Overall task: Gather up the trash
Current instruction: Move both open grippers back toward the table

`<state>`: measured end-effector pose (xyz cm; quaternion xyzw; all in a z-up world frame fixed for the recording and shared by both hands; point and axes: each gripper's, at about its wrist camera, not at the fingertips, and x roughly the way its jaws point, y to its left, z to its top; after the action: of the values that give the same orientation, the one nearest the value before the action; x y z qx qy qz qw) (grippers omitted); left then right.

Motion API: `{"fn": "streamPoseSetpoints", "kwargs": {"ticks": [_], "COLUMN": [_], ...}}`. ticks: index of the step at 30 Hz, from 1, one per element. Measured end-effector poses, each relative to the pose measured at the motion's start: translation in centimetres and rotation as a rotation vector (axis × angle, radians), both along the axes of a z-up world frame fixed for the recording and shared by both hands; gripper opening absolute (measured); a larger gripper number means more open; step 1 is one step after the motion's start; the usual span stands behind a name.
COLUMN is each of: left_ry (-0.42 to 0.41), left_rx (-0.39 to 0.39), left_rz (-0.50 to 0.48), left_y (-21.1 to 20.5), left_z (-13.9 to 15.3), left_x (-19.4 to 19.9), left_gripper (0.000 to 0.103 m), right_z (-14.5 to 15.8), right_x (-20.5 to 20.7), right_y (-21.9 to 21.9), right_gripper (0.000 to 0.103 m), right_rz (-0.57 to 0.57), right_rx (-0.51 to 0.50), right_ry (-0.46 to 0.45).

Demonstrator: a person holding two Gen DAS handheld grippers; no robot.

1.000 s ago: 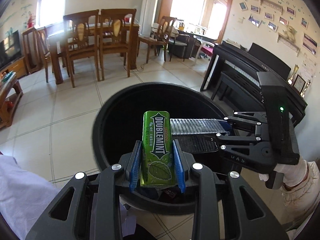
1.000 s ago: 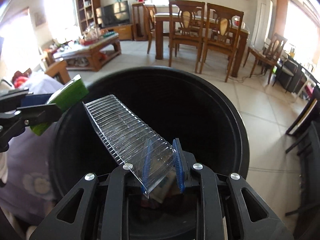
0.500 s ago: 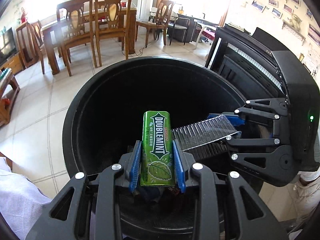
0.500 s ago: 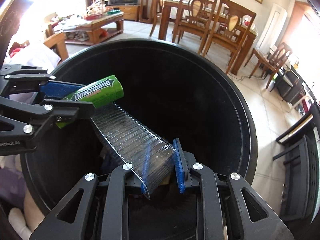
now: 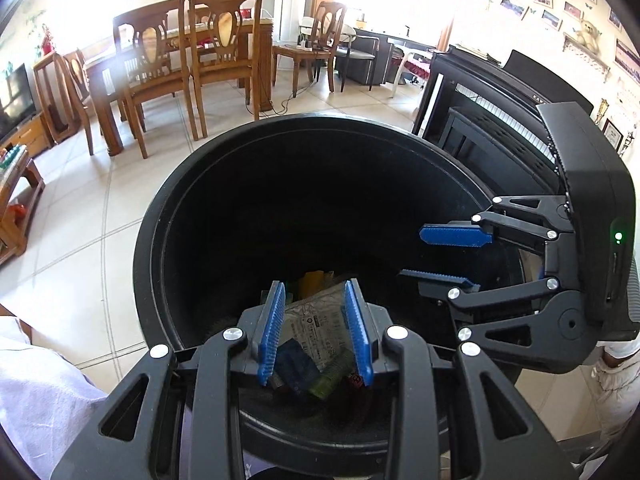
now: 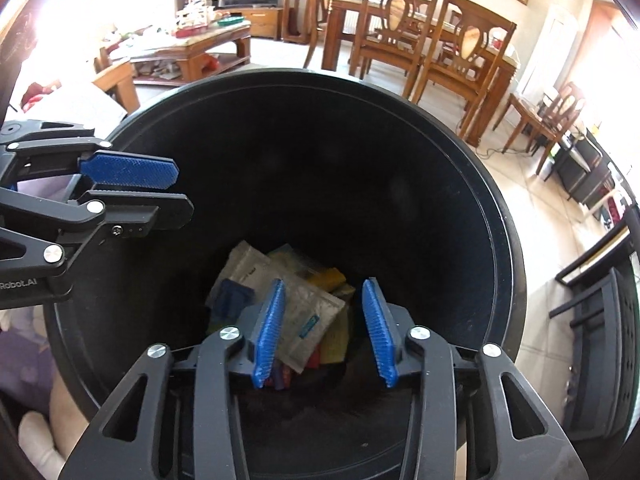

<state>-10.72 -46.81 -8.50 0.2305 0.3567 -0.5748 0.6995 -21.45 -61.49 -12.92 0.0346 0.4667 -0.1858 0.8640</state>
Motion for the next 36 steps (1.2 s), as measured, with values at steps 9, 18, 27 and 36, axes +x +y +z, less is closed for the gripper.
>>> {"fn": "streamPoseSetpoints", "kwargs": {"ticks": [9, 18, 27, 36], "left_ry": [0.001, -0.043, -0.033, -0.065], "left_rx": [-0.044, -0.137, -0.207, -0.197], "left_rz": [0.024, 0.133, 0.309, 0.531], "left_y": [2.4, 8.1, 16.7, 26.1], "left_z": [1.2, 3.6, 5.5, 6.3], "left_x": [0.0, 1.6, 5.3, 10.0], "left_gripper": [0.046, 0.076, 0.080, 0.080], "right_z": [0.7, 4.0, 6.3, 8.2], "right_x": [-0.8, -1.0, 3.7, 10.8], "right_y": [-0.2, 2.2, 8.7, 18.5], "right_gripper": [0.063, 0.080, 0.084, 0.084], "right_rz": [-0.049, -0.086, 0.040, 0.250], "right_rx": [0.076, 0.205, 0.212, 0.185], "right_ry": [-0.093, -0.322, -0.333, -0.338]}}
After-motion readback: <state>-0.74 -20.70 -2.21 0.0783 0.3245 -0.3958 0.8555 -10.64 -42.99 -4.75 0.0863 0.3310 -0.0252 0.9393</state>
